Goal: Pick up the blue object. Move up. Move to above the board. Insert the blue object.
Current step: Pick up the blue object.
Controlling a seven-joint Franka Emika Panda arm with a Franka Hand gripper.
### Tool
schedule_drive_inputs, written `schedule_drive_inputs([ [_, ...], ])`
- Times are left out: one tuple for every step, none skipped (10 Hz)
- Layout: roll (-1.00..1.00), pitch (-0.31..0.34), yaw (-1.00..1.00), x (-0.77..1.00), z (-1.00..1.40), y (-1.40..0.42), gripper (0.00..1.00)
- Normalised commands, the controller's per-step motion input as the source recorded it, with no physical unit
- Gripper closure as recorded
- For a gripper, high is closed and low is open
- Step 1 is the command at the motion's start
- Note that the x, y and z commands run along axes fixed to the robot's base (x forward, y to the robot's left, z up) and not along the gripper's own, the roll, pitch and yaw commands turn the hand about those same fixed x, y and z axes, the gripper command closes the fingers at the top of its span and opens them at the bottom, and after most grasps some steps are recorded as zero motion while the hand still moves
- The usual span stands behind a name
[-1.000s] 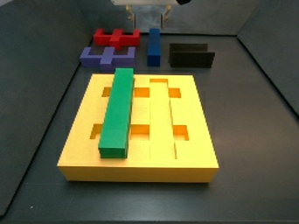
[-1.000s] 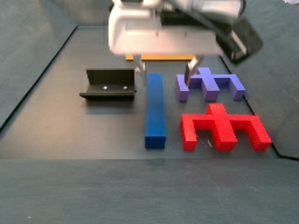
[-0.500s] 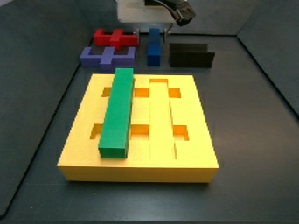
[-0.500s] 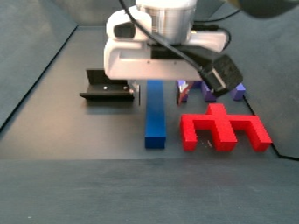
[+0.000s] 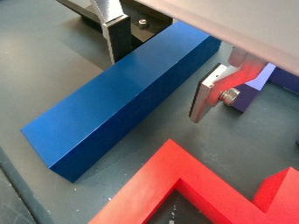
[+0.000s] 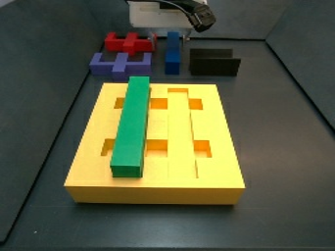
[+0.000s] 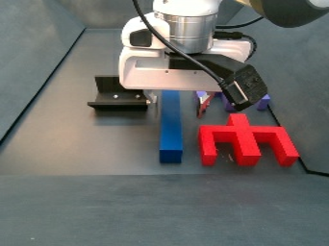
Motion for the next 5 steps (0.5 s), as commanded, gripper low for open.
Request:
schedule_drive_inputs([
  [-0.05, -0.056, 0.00, 0.00, -0.14, 0.00, 0.00],
  [-0.03, -0.044, 0.00, -0.01, -0.13, 0.00, 0.00],
  [-0.02, -0.033, 0.00, 0.00, -0.11, 0.00, 0.00],
  [0.00, 0.000, 0.00, 0.00, 0.00, 0.00, 0.00],
  [0.00, 0.000, 0.00, 0.00, 0.00, 0.00, 1.00],
])
